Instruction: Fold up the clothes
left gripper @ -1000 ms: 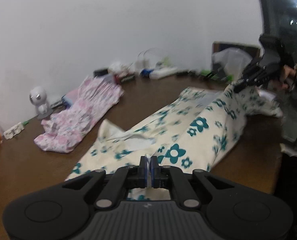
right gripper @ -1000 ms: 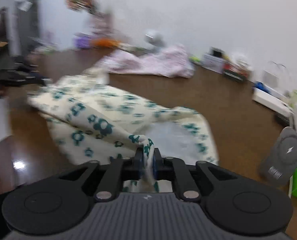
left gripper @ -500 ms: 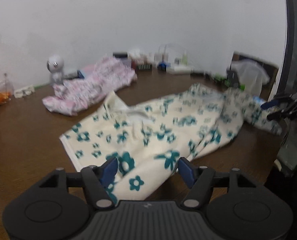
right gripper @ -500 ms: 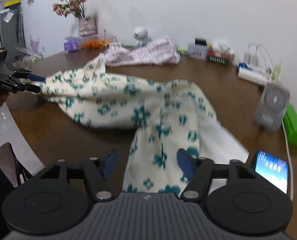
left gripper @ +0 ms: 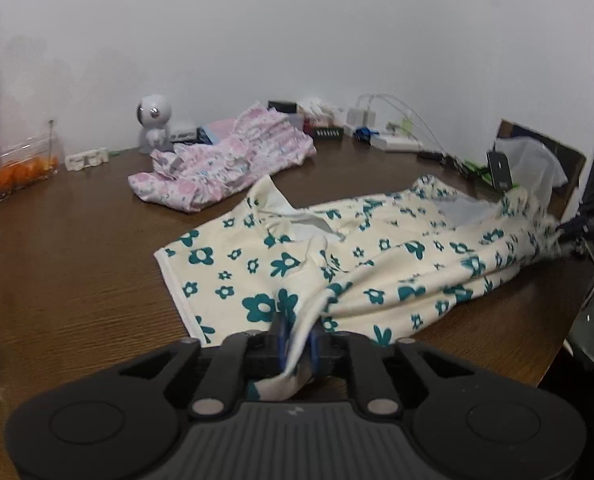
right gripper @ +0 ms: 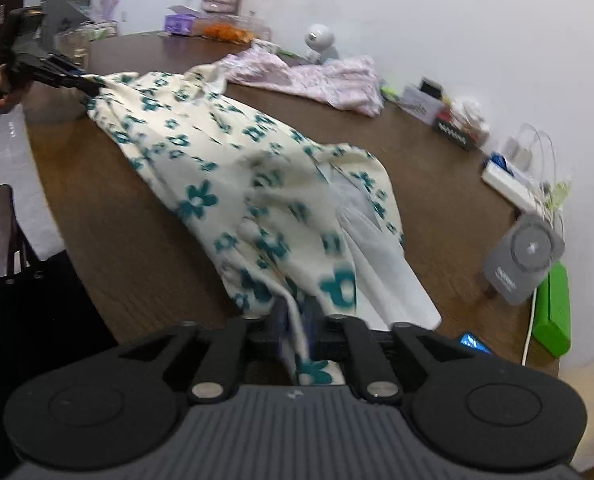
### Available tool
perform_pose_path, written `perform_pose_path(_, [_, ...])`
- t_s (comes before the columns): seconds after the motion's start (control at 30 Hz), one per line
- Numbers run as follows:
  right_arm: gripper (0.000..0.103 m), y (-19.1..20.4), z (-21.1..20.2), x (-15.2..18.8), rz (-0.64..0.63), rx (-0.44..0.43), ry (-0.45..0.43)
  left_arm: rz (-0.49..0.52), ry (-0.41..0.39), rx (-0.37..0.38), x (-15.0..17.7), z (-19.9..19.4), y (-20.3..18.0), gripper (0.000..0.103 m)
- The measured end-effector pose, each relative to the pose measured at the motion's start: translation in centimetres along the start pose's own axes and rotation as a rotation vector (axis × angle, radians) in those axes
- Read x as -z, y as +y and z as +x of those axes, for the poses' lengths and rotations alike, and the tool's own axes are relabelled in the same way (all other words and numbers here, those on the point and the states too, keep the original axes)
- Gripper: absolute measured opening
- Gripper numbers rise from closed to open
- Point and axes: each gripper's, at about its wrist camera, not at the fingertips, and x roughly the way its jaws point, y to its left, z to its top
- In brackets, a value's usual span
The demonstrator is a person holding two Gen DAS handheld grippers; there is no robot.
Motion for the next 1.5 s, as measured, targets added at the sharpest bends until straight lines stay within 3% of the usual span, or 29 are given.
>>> perform_pose_path(0.07, [0.031,0.6,-0.2,-0.2,0.004,-0.04,-0.044,0.007,0.0,-0.001,0.0,0.1,-0.1,0.022])
perform_pose_path(0.13, [0.031,0.7,0.4,-0.3,0.018,-0.078,-0.057,0.02,0.009,-0.002,0.0,0.2,-0.1,0.023])
perform_pose_path(0.2, [0.025,0.9,1.6,0.0,0.008,-0.084,-0.013,0.045,0.032,-0.004,0.1,0.6,-0.3,0.021])
perform_pose_path(0.23, [0.008,0.9,2.3,0.3,0.0,-0.085,0.018,0.056,0.044,0.001,0.3,0.6,-0.4,0.011])
perform_pose_path(0.27, [0.003,0.9,2.4,0.6,-0.01,-0.073,0.035,0.066,0.057,0.008,0.4,0.7,-0.4,0.009])
perform_pose_path(0.37, [0.003,0.1,1.9,1.5,-0.015,-0.017,0.065,0.08,0.076,0.025,0.9,0.5,-0.6,0.009])
perform_pose_path(0.47, [0.006,-0.5,1.1,1.5,-0.025,0.055,0.066,0.079,0.081,0.006,1.2,-0.1,-0.7,0.023])
perform_pose_path(0.53, [0.007,-0.7,0.1,1.1,-0.003,0.064,0.03,0.076,0.08,-0.007,1.4,-0.8,-0.8,0.036])
perform_pose_path(0.63, [0.012,-0.1,-1.1,-0.2,0.044,0.0,-0.092,0.078,0.061,0.022,1.5,-1.6,-1.1,0.041])
perform_pose_path(0.7, [0.014,0.9,-0.6,-1.3,0.085,-0.101,-0.178,0.087,0.055,0.023,1.4,-1.1,-1.3,0.042])
perform_pose_path(0.77, [0.023,2.3,1.2,-2.5,0.067,-0.152,-0.211,0.103,0.058,0.013,1.2,-0.2,-1.5,0.042])
perform_pose_path(0.8, [0.024,3.1,2.1,-3.0,0.052,-0.162,-0.216,0.115,0.062,-0.004,1.2,0.1,-1.5,0.041])
perform_pose_path(0.87, [0.024,4.2,4.0,-3.7,0.04,-0.178,-0.218,0.129,0.063,-0.017,1.1,0.6,-1.6,0.023])
perform_pose_path(0.9, [0.024,4.5,4.9,-3.9,0.044,-0.183,-0.214,0.135,0.051,-0.008,1.1,0.2,-1.6,0.008])
perform_pose_path(0.93, [0.022,4.8,5.6,-3.9,0.043,-0.182,-0.197,0.144,0.033,-0.001,1.1,-0.4,-1.6,0.007])
perform_pose_path(1.03, [0.0,5.1,7.0,-3.6,0.044,-0.184,-0.15,0.172,-0.019,0.02,1.0,-2.0,-1.8,0.005])
perform_pose_path(1.1, [0.0,4.6,6.5,-3.0,0.059,-0.186,-0.164,0.186,-0.037,0.015,1.1,-2.8,-1.8,0.005])
perform_pose_path(1.2, [0.0,2.9,5.6,-2.1,0.113,-0.156,-0.163,0.188,0.012,-0.015,2.0,-2.5,-1.7,0.004])
perform_pose_path(1.3, [0.0,2.2,5.0,-1.3,0.126,-0.14,-0.145,0.129,0.051,-0.022,2.4,-1.9,-1.4,0.012])
perform_pose_path(1.37, [0.002,2.1,4.4,-1.2,0.129,-0.133,-0.159,0.083,0.033,0.001,2.2,-2.6,-1.2,0.018])
perform_pose_path(1.43, [0.006,2.1,3.6,-1.6,0.148,-0.141,-0.21,0.047,-0.023,0.014,1.6,-3.8,-1.0,0.033])
perform_pose_path(1.5, [0.012,2.2,3.4,-2.4,0.196,-0.152,-0.257,-0.006,-0.108,0.053,0.5,-4.9,-0.6,0.041])
